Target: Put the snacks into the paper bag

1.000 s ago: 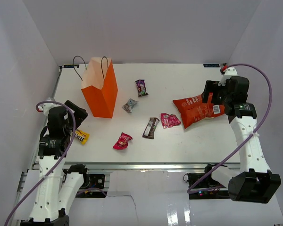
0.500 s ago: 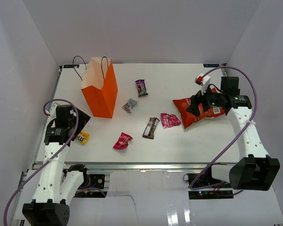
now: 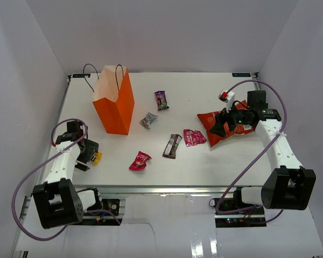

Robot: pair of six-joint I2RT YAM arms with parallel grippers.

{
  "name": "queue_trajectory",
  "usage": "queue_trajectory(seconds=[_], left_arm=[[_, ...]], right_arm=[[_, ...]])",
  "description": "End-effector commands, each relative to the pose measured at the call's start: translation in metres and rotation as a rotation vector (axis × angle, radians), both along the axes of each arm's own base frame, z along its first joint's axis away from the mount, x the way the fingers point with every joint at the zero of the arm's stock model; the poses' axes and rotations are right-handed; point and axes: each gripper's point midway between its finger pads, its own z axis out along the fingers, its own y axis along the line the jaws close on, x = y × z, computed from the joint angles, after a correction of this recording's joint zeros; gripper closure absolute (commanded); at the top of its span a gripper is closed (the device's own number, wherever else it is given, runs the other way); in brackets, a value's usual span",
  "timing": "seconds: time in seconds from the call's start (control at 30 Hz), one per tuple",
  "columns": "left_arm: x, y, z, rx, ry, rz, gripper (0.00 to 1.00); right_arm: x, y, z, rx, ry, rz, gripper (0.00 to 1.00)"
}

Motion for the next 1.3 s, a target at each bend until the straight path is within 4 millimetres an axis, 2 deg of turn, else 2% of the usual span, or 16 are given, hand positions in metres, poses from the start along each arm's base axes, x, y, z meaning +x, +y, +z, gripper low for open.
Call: queue_trajectory(seconds=[0.0, 0.17, 0.43, 0.73, 0.97, 1.0, 1.17, 1.27], left_arm=[[0.023, 0.007, -0.010, -0.002, -0.027, -0.019, 0.12], [0.046, 0.016, -0.013, 0.014, -0.025, -0.067, 0.13], [0.050, 0.023, -0.035, -0.002, -0.004, -0.088, 0.21], [0.064, 0.021, -0.026, -0.011, -0.077, -0.127, 0.45], [0.068, 0.014, 0.008, -0.005, -0.220, -0.148, 0.67], [0.069, 0.013, 0.019, 0.001, -0.261, -0.150, 0.73], [0.069, 0.016, 0.053, 0.044, -0.342, -0.148, 0.82], [0.072, 0.020, 0.084, 0.084, -0.406, -0.144, 0.87]], right_arm=[[0.002, 0.005, 0.002, 0.024, -0.037, 0.042, 0.09], [-0.004, 0.006, -0.006, 0.028, -0.019, 0.051, 0.09], [-0.009, 0.006, -0.010, 0.029, -0.008, 0.049, 0.09], [-0.008, 0.005, -0.005, 0.022, -0.020, 0.043, 0.09], [-0.009, 0.004, 0.001, 0.020, -0.031, 0.032, 0.09], [-0.008, 0.004, 0.002, 0.022, -0.033, 0.032, 0.09], [-0.007, 0.004, 0.005, 0.022, -0.033, 0.032, 0.09], [-0.006, 0.004, 0.007, 0.023, -0.034, 0.033, 0.09]])
